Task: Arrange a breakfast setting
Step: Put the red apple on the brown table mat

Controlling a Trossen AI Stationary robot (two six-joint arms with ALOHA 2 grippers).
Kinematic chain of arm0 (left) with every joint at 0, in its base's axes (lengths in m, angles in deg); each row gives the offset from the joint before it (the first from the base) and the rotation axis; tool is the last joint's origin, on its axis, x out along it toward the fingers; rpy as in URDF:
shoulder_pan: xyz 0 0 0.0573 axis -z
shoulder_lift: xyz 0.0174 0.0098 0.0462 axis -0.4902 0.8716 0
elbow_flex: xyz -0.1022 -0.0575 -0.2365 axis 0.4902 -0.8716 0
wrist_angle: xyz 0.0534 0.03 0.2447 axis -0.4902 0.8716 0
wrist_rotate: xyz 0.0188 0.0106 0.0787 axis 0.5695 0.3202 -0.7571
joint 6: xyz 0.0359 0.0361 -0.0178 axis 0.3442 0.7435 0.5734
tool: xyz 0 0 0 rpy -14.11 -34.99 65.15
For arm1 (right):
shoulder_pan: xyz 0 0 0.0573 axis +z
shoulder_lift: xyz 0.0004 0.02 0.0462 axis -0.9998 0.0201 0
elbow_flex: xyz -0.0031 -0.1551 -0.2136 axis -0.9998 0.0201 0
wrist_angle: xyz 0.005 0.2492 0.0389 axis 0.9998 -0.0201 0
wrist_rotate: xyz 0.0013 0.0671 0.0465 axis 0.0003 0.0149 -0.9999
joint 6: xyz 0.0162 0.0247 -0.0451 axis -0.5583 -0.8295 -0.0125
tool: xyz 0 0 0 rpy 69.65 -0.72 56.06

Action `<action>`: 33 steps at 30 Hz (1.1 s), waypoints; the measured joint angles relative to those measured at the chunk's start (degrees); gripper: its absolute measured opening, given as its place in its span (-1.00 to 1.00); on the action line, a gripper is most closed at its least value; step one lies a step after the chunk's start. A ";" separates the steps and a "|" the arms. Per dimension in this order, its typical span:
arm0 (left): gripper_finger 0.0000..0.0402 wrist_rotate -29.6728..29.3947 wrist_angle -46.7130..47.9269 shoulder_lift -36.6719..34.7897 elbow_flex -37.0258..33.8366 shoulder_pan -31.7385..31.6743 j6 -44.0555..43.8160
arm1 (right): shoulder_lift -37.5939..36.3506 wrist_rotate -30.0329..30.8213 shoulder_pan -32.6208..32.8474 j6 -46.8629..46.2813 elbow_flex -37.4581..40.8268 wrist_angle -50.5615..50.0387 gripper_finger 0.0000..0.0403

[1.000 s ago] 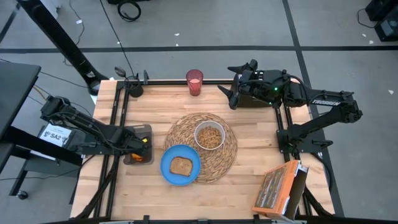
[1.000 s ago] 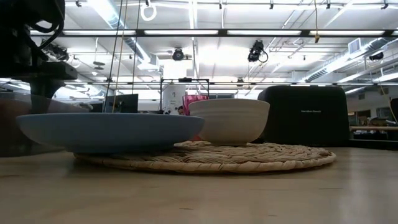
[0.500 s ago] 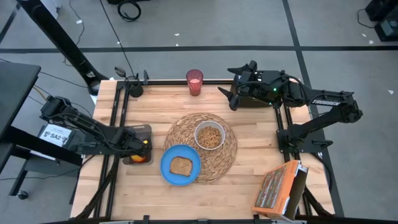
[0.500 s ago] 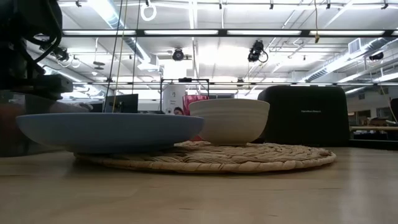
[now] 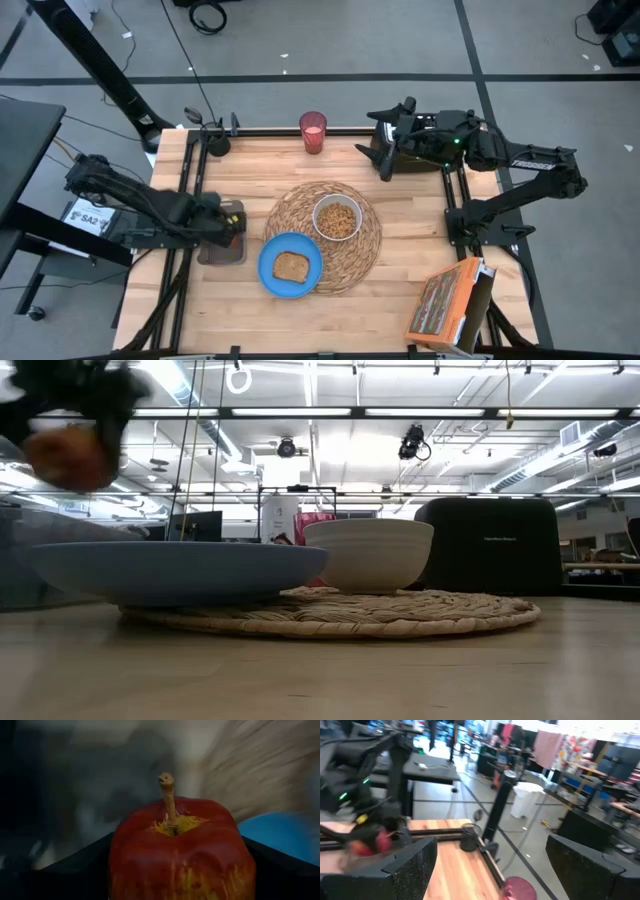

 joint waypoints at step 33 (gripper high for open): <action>0.68 -14.02 -107.94 24.99 -20.81 -26.00 96.51 | 1.03 8.71 14.73 -6.58 0.04 0.63 0.85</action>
